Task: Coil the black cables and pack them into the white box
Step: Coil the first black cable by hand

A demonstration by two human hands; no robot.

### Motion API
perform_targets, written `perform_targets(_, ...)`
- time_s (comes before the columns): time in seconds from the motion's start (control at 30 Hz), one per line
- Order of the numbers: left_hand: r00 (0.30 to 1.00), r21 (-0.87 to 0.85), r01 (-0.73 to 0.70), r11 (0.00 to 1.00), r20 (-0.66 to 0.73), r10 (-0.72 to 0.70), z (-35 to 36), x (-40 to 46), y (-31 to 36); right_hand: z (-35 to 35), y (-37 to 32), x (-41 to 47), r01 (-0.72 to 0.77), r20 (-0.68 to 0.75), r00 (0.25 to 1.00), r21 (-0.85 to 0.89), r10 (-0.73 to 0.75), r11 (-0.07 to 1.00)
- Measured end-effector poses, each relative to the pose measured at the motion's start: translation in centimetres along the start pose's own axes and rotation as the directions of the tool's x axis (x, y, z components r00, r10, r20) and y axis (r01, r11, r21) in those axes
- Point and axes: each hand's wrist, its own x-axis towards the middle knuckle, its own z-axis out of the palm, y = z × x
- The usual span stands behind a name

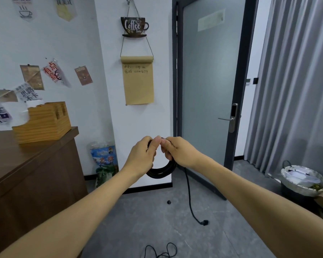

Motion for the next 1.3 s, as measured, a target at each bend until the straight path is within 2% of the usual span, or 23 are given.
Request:
perform_targets(0.13, 0.999, -0.032, 0.035, 0.999, -0.001, -0.035, 0.1, -0.1, -0.5, 0.0, 1.0, -0.1, -0.04, 0.01, 0.999, 0.125, 0.039, 0.991)
perform_targets(0.2, 0.999, -0.042, 0.045, 0.998, -0.004, -0.045, -0.2, -0.2, -0.6, -0.9, 1.3, -0.3, -0.032, -0.048, 0.998, 0.191, 0.042, 0.981)
perform_targets(0.3, 0.999, -0.073, 0.043, 0.996, 0.015, -0.042, -0.4, -0.4, -0.5, -1.7, 2.0, 0.2, 0.06, -0.191, 0.98, 0.043, -0.051, 0.997)
perform_targets(0.4, 1.0, -0.108, 0.013, 0.994, 0.019, -0.011, 0.2, -0.6, -0.2, -1.0, 2.5, 1.1, 0.046, -0.26, 0.962, -0.135, -0.08, 0.99)
perform_targets(0.47, 1.0, -0.117, -0.003, 0.993, 0.009, 0.004, 0.4, -0.6, -0.1, -0.5, 2.2, 1.1, 0.012, -0.196, 0.98, -0.136, -0.039, 0.991)
perform_targets(0.63, 1.0, -0.127, -0.005, 0.992, -0.024, 0.002, 0.5, -0.6, -0.6, -0.7, 1.4, 0.5, -0.103, -0.057, 0.992, 0.186, 0.116, 0.977)
perform_targets(0.73, 0.999, -0.11, -0.007, 0.994, -0.052, 0.001, 0.5, -0.3, -0.7, -0.9, 1.2, 0.4, -0.178, 0.044, 0.983, 0.453, 0.178, 0.874)
perform_targets(0.87, 0.996, -0.052, -0.023, 0.998, -0.09, 0.019, 0.1, 0.2, -1.3, -1.2, 0.8, 0.1, -0.267, 0.157, 0.962, 0.718, 0.225, 0.643)
perform_targets(0.93, 0.994, -0.025, -0.028, 0.999, -0.107, 0.025, 0.2, 0.3, -1.5, -1.1, 0.8, -0.1, -0.26, 0.174, 0.965, 0.716, 0.196, 0.648)
perform_targets(1.03, 0.991, 0.03, -0.037, 0.999, -0.128, 0.041, 0.3, 0.4, -1.5, -0.7, 0.7, -0.1, -0.25, 0.181, 0.968, 0.619, 0.175, 0.745)
perform_targets(1.1, 0.99, 0.067, -0.052, 0.996, -0.131, 0.061, 0.3, 0.5, -1.6, -0.3, 0.9, 0.1, -0.262, 0.171, 0.965, 0.588, 0.2, 0.765)
perform_targets(1.23, 0.99, 0.125, -0.074, 0.989, -0.109, 0.088, 0.4, 0.4, -1.5, 0.3, 0.7, 0.2, -0.286, 0.171, 0.958, 0.573, 0.229, 0.768)
perform_targets(1.3, 0.99, 0.133, -0.086, 0.987, -0.104, 0.1, 0.4, 0.5, -1.2, 0.4, 0.4, 0.2, -0.306, 0.174, 0.951, 0.624, 0.254, 0.719)
